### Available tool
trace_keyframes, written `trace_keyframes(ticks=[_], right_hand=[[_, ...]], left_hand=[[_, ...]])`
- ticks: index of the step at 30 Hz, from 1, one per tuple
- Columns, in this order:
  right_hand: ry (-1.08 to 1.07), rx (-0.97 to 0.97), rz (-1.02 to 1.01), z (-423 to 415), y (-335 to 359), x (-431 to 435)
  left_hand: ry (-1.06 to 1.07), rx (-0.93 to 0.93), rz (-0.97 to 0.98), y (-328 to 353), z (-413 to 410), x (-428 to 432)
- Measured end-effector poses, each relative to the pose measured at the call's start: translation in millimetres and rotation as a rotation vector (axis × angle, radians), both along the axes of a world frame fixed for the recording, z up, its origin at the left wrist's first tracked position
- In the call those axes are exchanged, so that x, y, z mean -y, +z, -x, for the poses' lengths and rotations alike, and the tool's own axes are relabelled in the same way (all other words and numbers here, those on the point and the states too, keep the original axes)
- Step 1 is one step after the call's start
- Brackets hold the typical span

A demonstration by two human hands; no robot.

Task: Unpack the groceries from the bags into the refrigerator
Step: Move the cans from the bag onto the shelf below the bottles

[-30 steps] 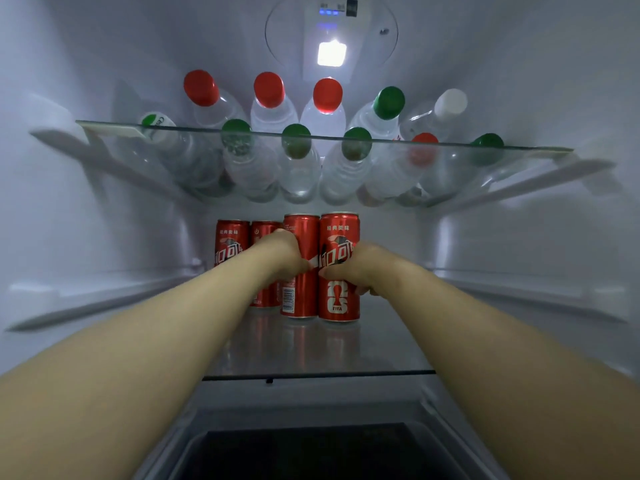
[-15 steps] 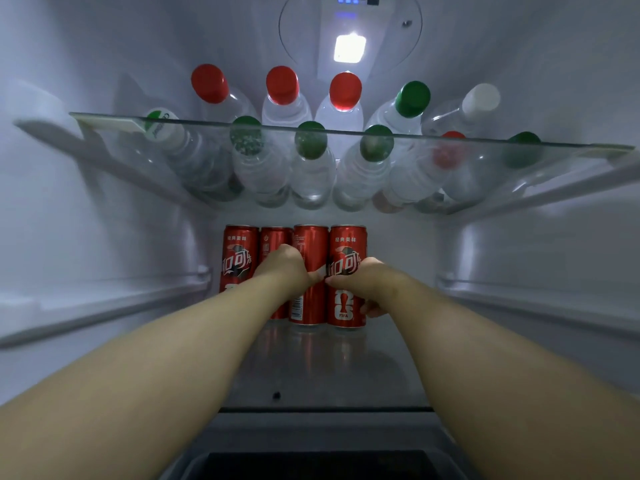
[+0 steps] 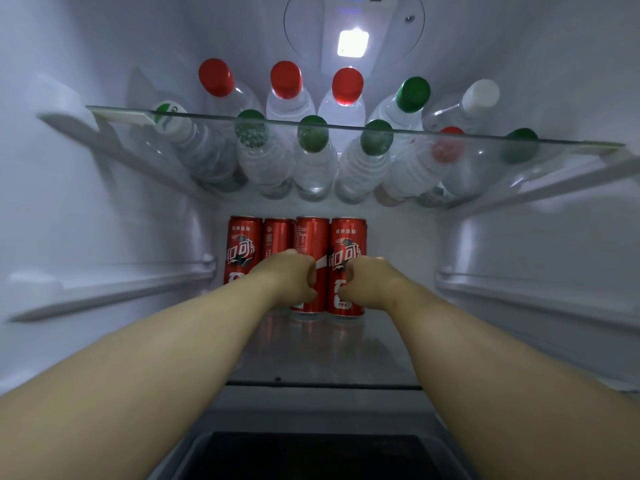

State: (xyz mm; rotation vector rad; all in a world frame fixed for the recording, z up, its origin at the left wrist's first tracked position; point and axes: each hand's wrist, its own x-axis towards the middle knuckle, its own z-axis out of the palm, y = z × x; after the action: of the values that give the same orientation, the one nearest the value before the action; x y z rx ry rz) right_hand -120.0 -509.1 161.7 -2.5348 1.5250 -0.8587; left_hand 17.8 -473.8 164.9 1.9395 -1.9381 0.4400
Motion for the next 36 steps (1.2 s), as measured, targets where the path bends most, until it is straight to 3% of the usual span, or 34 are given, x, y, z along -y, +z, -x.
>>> trace_keyframes(ticks=[5, 19, 27, 36], right_hand=[[0.021, -0.068, -0.028, -1.0, 0.7, -0.6], [0.025, -0.258, -0.123, -0.1, -2.7, 10.0], [0.023, -0.357, -0.175, -0.7, -0.6, 9.8], [0.05, -0.18, -0.194, -2.9, 1.3, 9.8]], left_hand=[[-0.027, -0.015, -0.051, -2.1, 2.1, 4.6], [0.022, 0.179, -0.163, -4.2, 4.0, 17.7], [0.044, 0.163, -0.168, -3.9, 2.9, 20.1], [0.023, 0.067, -0.06, -0.8, 3.3, 8.3]])
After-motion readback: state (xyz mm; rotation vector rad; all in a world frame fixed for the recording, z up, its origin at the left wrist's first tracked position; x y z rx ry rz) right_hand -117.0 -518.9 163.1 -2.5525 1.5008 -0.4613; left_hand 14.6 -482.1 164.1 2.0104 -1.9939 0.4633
